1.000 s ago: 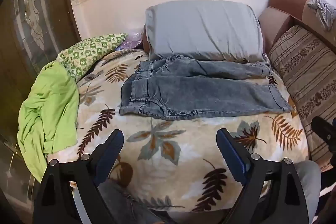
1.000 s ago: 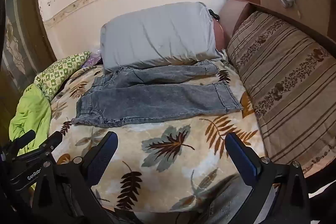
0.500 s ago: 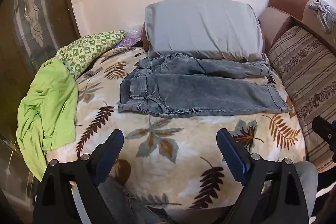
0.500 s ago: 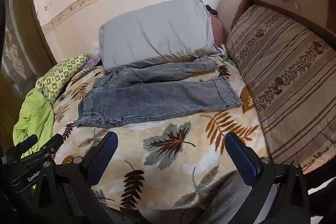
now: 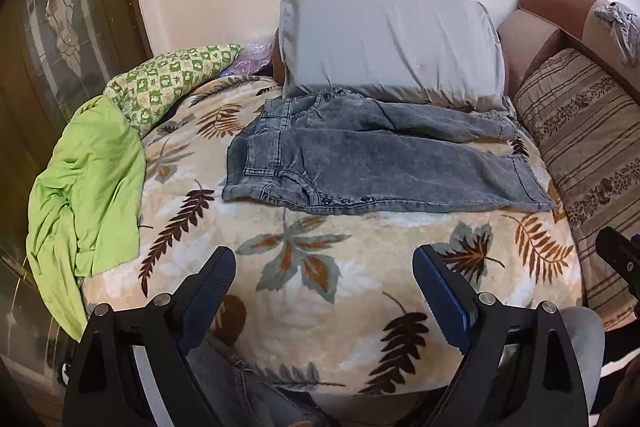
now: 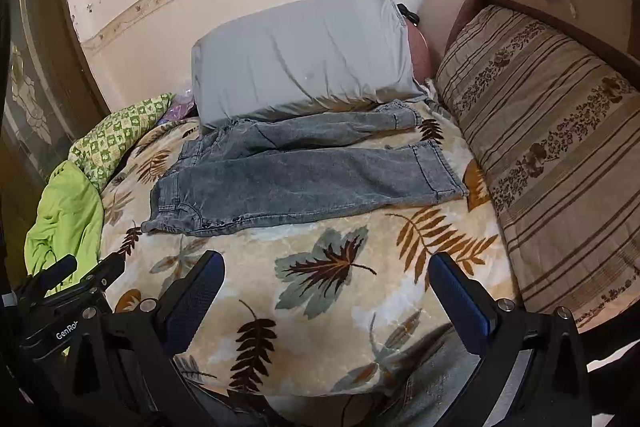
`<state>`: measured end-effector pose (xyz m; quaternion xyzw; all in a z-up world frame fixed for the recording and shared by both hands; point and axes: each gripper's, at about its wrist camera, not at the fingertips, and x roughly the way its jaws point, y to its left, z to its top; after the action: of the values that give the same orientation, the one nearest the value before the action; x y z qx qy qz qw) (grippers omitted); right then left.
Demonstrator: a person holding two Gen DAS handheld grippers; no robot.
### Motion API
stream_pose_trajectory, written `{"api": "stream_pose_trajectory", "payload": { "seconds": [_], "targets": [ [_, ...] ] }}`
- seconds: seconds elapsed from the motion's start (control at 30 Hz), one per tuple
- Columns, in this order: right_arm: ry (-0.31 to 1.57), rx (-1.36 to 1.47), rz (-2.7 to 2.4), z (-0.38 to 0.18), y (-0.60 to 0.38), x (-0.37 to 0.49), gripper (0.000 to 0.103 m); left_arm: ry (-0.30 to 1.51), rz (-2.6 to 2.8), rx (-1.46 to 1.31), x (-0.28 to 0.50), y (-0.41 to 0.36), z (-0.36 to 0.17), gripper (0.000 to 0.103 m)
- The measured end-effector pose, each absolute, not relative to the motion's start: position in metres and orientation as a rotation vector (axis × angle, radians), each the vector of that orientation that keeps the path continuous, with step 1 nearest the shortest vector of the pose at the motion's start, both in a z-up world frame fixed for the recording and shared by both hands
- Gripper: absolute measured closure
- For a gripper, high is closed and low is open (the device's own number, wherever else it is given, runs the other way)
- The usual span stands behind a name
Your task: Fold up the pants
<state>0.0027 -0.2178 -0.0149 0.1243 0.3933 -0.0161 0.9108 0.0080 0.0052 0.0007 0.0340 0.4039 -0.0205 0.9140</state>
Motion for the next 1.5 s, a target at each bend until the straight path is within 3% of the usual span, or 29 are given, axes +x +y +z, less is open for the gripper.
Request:
{"api": "stream_pose_trajectory", "payload": {
  "seconds": [0.4, 1.27, 1.5],
  "targets": [
    [0.833, 0.28, -0.033, -0.029, -0.226, 0.011, 0.001, 0.952, -0.055, 0.003, 0.04, 0.024, -0.036, 0.013],
    [0.826, 0.235, 0.009, -0.045, -0.214, 0.046, 0.001, 0.963, -0.069, 0.007, 0.056, 0.016, -0.061, 0.013],
    [0.859, 0.23, 0.025, -0.058, -0.213, 0.078, 0.002, 1.008, -0.088, 0.002, 0.112, 0.009, -0.07, 0.013]
  ]
}}
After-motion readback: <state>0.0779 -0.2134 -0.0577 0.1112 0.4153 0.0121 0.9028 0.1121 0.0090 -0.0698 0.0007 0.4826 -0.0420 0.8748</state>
